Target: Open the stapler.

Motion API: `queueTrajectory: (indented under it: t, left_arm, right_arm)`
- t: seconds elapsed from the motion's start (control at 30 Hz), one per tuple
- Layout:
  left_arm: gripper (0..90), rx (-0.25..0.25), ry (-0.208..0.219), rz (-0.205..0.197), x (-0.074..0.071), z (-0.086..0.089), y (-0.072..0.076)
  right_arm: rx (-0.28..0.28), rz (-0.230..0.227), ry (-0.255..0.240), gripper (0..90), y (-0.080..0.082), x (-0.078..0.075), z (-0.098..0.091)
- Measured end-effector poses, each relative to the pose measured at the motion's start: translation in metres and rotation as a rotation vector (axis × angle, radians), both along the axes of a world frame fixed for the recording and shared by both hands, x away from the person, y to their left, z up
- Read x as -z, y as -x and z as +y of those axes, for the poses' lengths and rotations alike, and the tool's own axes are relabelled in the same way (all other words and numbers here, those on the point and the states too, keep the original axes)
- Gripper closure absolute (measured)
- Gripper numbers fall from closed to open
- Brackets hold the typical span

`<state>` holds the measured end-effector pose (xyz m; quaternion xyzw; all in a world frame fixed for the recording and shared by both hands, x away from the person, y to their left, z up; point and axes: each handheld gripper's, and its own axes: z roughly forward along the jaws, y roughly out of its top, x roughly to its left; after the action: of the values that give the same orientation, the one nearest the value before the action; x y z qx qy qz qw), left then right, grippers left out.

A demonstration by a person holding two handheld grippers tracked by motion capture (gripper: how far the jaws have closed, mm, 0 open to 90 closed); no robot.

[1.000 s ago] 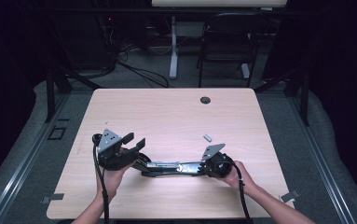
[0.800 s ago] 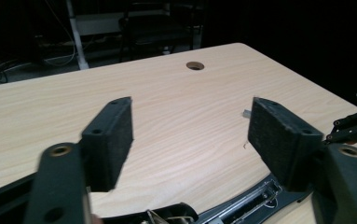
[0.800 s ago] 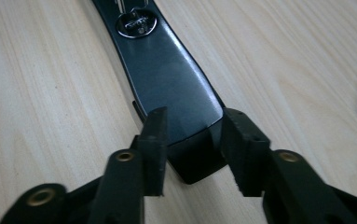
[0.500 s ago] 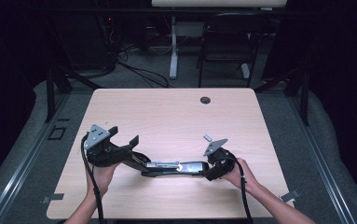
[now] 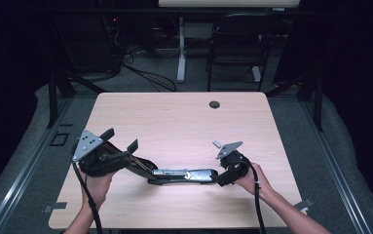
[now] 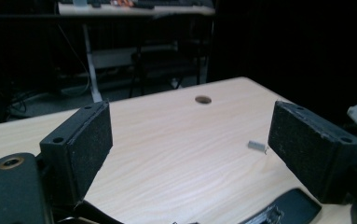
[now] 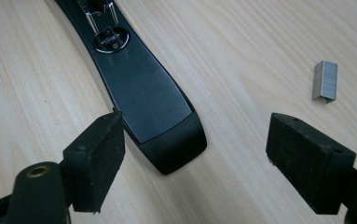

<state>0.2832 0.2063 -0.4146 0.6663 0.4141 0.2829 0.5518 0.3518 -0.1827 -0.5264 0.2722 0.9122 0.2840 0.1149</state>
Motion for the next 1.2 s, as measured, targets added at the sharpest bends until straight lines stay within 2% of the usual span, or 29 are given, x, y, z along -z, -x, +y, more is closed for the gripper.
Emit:
queueTrajectory:
  t: [0.07,0.13,0.27,0.4,0.53,0.73,1.2]
  left_arm:
    - [13.8,0.001,0.008,-0.027,-0.004,0.003,0.005]
    - [12.6,-0.006,0.006,-0.031,-0.007,0.007,0.010]
    - [9.6,-0.036,0.024,-0.016,-0.004,0.014,0.013]
    - [7.2,-0.053,0.072,-0.007,-0.001,0.024,0.015]
    - [4.9,-0.097,0.093,0.008,0.002,0.033,0.015]
    - [3.0,-0.140,0.082,0.043,0.010,0.036,0.012]
    - [2.0,-0.156,0.061,0.124,0.027,0.039,0.004]
  right_arm:
    - [0.002,0.000,0.000,16.7,-0.001,-0.001,-0.001]
    - [0.007,0.004,-0.026,15.2,-0.001,-0.001,-0.002]
    - [0.003,0.002,-0.024,13.5,-0.003,-0.002,-0.003]
    - [0.016,-0.010,-0.036,11.7,-0.004,-0.005,-0.004]
    - [0.013,-0.008,-0.034,11.5,-0.006,-0.007,-0.005]
    - [0.019,-0.008,-0.027,11.2,-0.009,-0.008,-0.004]
    - [0.073,-0.010,-0.009,9.8,-0.021,-0.008,-0.010]
